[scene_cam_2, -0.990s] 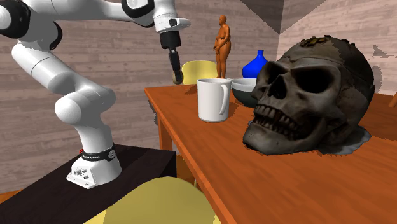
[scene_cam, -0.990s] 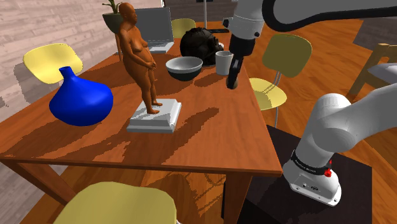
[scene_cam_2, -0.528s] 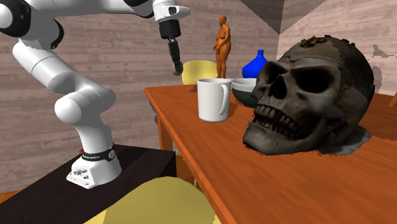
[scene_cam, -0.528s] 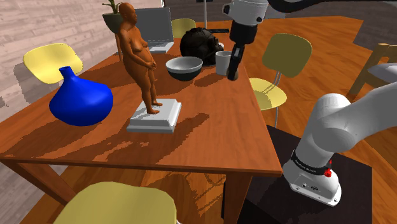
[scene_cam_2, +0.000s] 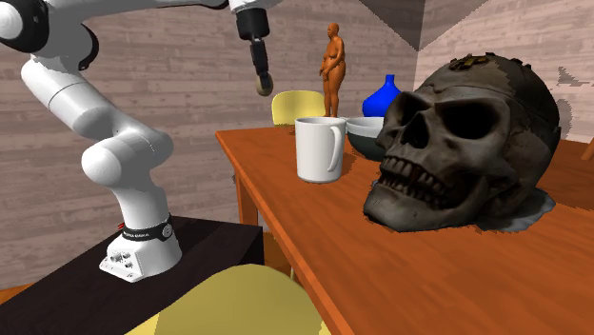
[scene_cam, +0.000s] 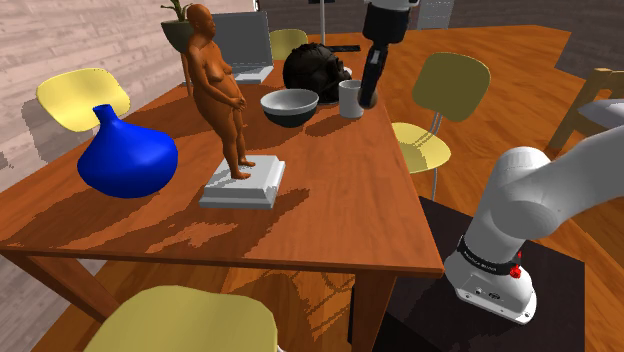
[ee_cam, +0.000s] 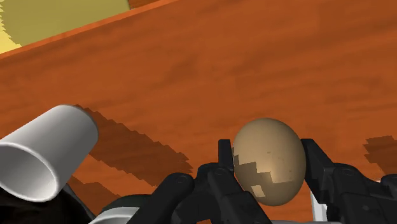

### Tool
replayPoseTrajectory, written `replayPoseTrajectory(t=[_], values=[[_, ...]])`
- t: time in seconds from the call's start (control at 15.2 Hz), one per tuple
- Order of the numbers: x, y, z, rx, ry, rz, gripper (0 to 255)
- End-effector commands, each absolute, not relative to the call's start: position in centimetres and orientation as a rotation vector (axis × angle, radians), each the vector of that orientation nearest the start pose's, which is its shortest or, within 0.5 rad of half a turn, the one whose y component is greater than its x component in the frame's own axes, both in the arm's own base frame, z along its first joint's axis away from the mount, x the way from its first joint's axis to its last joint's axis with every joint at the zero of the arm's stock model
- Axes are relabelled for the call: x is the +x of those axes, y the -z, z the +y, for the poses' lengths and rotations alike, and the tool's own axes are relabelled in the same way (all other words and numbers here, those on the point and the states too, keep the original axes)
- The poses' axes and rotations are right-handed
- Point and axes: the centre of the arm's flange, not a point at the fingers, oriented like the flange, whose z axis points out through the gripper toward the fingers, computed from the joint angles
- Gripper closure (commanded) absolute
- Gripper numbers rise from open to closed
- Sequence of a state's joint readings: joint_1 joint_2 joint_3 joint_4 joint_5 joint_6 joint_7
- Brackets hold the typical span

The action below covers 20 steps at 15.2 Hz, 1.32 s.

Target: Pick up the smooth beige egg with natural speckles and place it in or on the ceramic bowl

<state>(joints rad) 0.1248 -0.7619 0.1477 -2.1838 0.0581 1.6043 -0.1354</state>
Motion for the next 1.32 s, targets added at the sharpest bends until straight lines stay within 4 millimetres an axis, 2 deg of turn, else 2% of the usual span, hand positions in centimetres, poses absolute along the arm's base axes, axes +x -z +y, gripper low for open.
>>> replayPoseTrajectory(t=[0.0,0.13,1.25], values=[[29.9,-67.5,11.3,-3.107,0.283,-0.597,255],[29.9,-68.5,11.3,-3.107,0.283,-0.597,255],[52.0,-68.7,7.7,-3.107,0.283,-0.597,255]])
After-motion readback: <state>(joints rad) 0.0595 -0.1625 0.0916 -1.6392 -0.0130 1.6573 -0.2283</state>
